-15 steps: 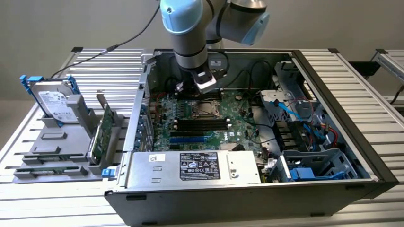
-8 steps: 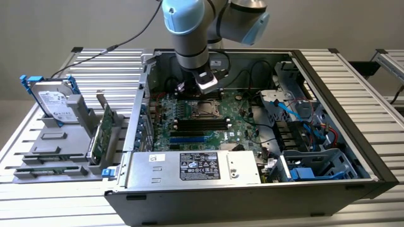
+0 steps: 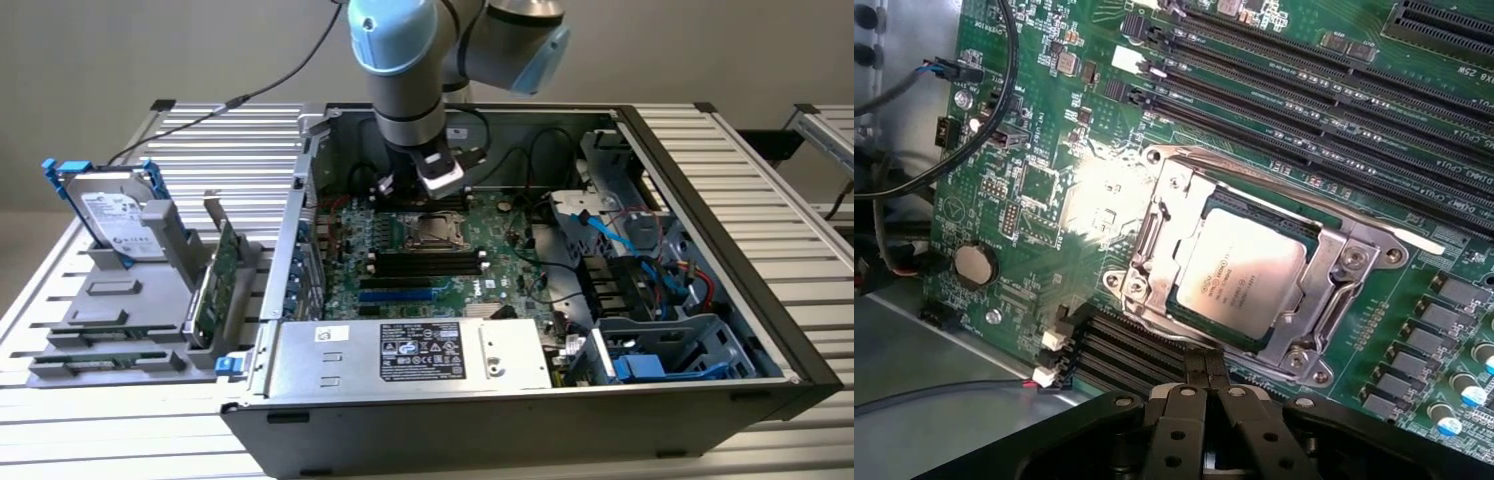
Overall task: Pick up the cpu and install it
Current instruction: 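Install the first cpu locking lever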
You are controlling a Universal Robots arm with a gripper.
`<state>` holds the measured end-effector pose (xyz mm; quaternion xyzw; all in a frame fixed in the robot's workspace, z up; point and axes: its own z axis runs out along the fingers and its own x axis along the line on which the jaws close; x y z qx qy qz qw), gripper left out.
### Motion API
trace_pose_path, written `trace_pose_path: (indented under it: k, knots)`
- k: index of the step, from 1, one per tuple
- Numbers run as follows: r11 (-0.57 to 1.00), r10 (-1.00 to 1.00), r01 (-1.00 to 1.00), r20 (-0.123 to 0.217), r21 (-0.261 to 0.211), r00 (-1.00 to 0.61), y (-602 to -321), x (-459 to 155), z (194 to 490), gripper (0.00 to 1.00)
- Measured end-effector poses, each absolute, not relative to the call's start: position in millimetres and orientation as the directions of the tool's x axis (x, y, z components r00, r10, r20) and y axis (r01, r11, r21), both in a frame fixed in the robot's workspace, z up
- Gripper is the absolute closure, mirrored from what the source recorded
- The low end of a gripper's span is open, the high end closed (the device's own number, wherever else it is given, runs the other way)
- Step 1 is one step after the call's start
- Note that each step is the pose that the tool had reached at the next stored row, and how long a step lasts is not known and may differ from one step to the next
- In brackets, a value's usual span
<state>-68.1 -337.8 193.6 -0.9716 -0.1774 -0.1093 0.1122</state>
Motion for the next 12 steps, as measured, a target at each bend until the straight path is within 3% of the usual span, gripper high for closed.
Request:
trace_pose_path:
  k: [12]
  knots:
    - [-0.912, 0.32, 0.369, 0.252, -0.179, 0.913, -337.8, -65.9, 192.8, 0.89]
